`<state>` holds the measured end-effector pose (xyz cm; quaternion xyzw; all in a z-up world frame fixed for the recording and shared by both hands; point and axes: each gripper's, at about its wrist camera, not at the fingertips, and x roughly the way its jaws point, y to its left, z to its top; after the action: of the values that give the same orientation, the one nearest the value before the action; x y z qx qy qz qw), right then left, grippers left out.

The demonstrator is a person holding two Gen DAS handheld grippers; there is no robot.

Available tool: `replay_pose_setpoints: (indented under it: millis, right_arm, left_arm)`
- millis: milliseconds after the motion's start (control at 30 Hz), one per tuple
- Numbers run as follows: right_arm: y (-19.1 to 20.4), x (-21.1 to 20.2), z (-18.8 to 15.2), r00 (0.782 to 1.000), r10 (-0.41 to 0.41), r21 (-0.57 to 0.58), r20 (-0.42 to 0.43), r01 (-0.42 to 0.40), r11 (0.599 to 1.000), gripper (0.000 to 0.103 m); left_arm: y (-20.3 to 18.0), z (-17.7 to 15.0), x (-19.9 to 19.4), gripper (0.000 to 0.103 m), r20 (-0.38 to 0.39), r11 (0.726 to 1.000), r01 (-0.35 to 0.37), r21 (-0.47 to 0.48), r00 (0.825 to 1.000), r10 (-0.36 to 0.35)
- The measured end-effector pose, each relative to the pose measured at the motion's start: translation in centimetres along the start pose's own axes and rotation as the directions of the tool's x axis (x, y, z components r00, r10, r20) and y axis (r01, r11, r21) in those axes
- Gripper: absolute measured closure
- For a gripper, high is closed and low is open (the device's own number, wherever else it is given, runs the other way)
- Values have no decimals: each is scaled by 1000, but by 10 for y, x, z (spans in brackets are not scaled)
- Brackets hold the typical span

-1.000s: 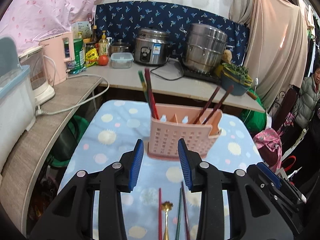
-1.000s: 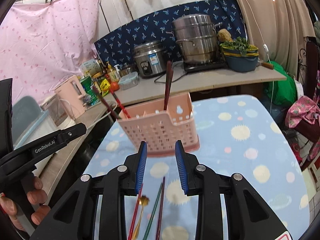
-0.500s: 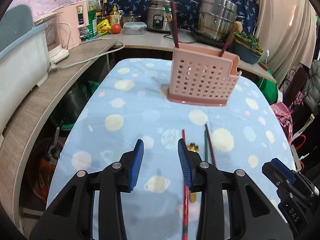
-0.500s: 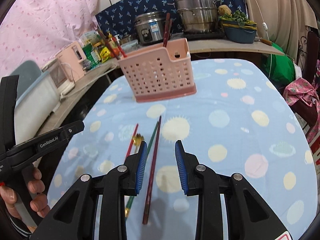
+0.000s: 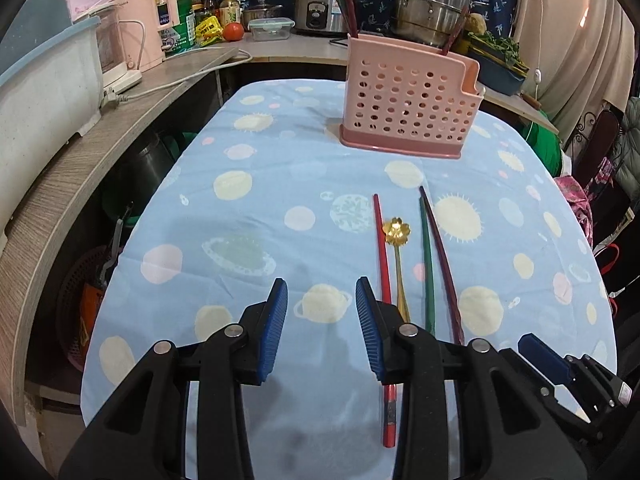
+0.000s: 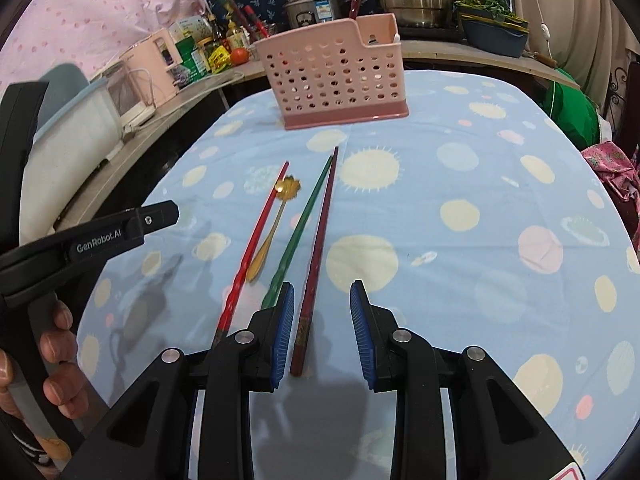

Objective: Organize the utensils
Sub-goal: 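Move both open tools back over the remaining utensils, then grasp a dark red chopstick with the right tool while the left tool grasps the red chopstick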

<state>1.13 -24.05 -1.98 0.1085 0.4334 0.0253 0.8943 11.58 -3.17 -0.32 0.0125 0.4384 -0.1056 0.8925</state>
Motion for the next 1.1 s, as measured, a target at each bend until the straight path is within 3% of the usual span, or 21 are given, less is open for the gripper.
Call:
replay_pose_setpoints:
  millis: [600,967,1100]
  right_arm:
    - [12,17,-20,998,-6,-42,-56,3,999,79]
    - [10,23,-24,997,-36,-59,-63,32,998,95]
    - [6,22,-24,997,-36,-48,-61,34,998,95]
  left_arm:
    - [6,-35,12,69,-78,1000,-4,12,997,5]
    - [2,-48,15,68,-111,1000,7,31,994,-4]
    - [-3,-50,14,60,-110,999,14,41,994,-10]
